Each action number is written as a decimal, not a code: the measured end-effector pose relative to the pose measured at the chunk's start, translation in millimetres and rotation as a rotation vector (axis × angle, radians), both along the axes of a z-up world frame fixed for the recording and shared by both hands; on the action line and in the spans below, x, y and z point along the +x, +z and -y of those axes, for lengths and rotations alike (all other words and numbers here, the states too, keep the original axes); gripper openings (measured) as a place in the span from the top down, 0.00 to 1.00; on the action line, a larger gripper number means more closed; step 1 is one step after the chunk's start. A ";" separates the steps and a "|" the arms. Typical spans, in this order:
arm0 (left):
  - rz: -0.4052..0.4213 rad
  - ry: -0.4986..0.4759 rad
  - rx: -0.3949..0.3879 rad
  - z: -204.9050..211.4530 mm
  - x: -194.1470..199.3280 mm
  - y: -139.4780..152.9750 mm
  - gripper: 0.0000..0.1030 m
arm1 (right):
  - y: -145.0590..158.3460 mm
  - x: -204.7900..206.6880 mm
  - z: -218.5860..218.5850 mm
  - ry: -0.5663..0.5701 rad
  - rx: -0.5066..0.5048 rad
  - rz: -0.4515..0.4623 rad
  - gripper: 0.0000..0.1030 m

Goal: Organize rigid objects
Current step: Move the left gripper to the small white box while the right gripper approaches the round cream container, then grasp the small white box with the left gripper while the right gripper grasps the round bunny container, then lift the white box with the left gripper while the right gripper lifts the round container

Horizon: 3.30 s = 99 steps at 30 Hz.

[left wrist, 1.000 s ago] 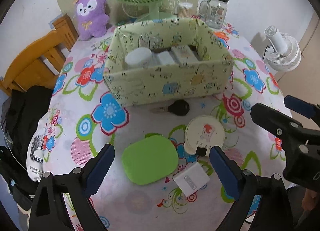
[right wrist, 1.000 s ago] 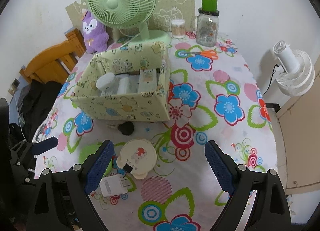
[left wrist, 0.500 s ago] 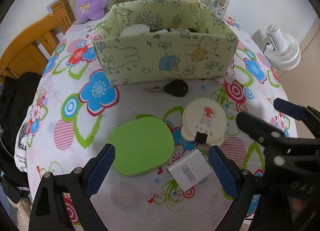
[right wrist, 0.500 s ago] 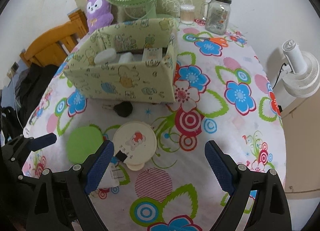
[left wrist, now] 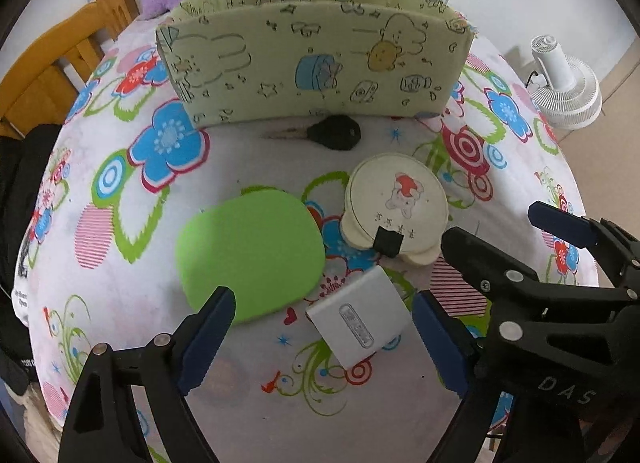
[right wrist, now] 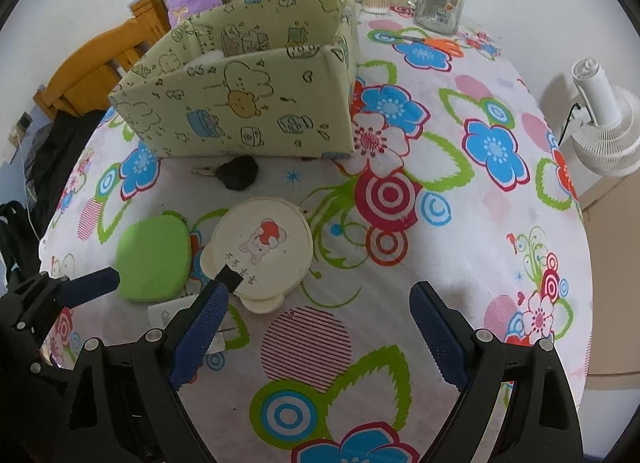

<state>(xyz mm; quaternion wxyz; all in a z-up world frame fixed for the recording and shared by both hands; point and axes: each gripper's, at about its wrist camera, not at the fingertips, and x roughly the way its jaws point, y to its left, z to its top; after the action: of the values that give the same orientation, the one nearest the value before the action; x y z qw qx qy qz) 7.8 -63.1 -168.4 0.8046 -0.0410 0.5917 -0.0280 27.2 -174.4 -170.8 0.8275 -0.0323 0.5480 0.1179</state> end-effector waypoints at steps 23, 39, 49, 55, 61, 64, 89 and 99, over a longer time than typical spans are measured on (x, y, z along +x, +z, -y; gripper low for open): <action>0.044 -0.051 0.041 14.9 -1.2 -8.8 0.41 | -20.1 6.1 -6.3 0.009 -0.015 -0.051 0.09; 0.056 -0.011 0.004 -4.3 10.7 13.1 0.42 | -7.5 25.8 -20.4 0.010 0.012 -0.035 0.09; 0.041 0.023 0.068 -29.0 25.1 5.6 0.42 | -15.2 41.7 -26.6 -0.025 0.027 -0.062 0.09; 0.043 0.033 0.106 -38.6 30.3 -1.5 0.41 | -27.5 49.2 -36.1 -0.029 0.027 -0.104 0.09; -0.003 0.063 0.076 -52.0 28.4 -11.0 0.28 | -37.2 53.6 -47.7 -0.029 0.009 -0.144 0.09; 0.000 0.042 0.078 -50.7 23.7 -12.8 0.27 | -40.3 52.5 -59.9 -0.013 -0.036 -0.128 0.08; 0.049 -0.078 0.060 -32.5 24.3 -0.1 0.41 | -31.3 42.8 -57.4 -0.103 -0.088 -0.100 0.26; 0.085 -0.091 0.058 -26.4 29.3 20.8 0.41 | -1.4 40.4 -29.9 -0.129 -0.053 -0.071 0.26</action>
<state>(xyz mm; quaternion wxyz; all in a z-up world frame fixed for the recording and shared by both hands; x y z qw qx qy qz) 37.1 -36.7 -147.6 0.8279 0.0106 0.5587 -0.0490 67.6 -144.5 -172.3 0.8123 -0.0143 0.5808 0.0508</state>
